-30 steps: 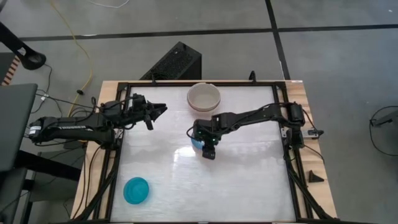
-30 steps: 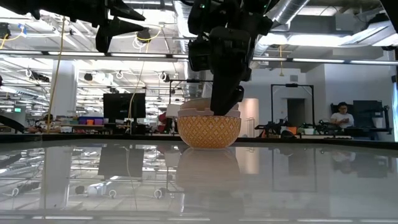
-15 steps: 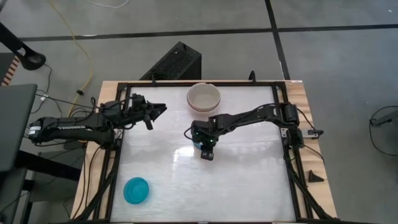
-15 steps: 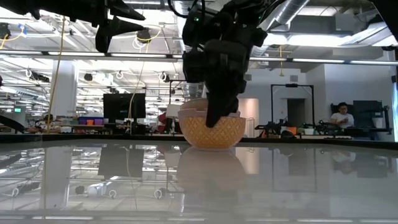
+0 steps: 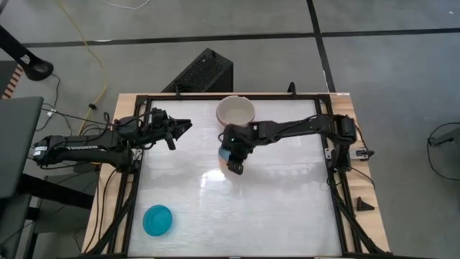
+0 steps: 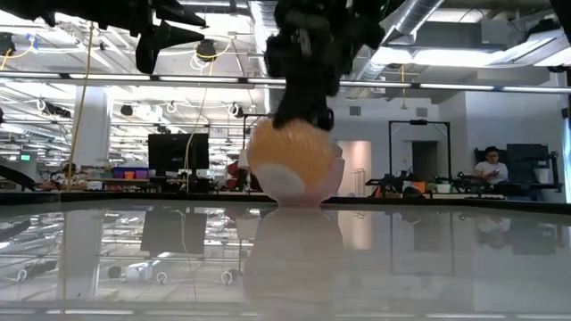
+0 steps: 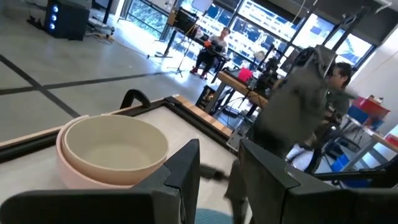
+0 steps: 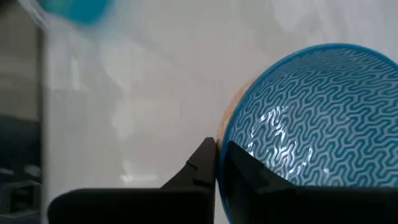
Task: Nest bowls inside each other
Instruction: Stack the blue patterned bowl on top of the grey bowl
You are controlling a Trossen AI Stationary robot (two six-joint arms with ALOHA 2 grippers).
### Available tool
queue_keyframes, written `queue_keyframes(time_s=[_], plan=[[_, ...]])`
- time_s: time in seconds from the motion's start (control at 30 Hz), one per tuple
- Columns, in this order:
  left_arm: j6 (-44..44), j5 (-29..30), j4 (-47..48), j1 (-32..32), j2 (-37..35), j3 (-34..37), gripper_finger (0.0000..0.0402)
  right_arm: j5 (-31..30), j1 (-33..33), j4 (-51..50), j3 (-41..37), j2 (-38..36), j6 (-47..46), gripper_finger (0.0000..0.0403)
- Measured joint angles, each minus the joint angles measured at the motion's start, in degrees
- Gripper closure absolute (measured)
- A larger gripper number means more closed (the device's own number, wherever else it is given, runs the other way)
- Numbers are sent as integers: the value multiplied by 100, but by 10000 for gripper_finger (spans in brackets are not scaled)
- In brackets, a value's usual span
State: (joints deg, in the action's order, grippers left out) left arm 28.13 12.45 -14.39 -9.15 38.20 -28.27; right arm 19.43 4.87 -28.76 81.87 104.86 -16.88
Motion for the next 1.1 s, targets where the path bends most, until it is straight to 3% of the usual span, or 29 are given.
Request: queue_keyframes(time_s=[0.27,0.5,0.9,1.0,1.1], plan=[[-3,25,4,0,0,0,301,-407,359,824,24,-929,18,364],[-4,64,2,0,0,0,301,-965,1049,859,32,-1304,451,364],[140,74,130,0,0,0,301,-1052,1939,-70,160,-526,1732,364],[372,-173,470,0,0,0,301,-1046,2005,-384,478,-207,2037,364],[740,-842,1114,0,0,0,301,-1045,2005,-800,822,156,2272,364]])
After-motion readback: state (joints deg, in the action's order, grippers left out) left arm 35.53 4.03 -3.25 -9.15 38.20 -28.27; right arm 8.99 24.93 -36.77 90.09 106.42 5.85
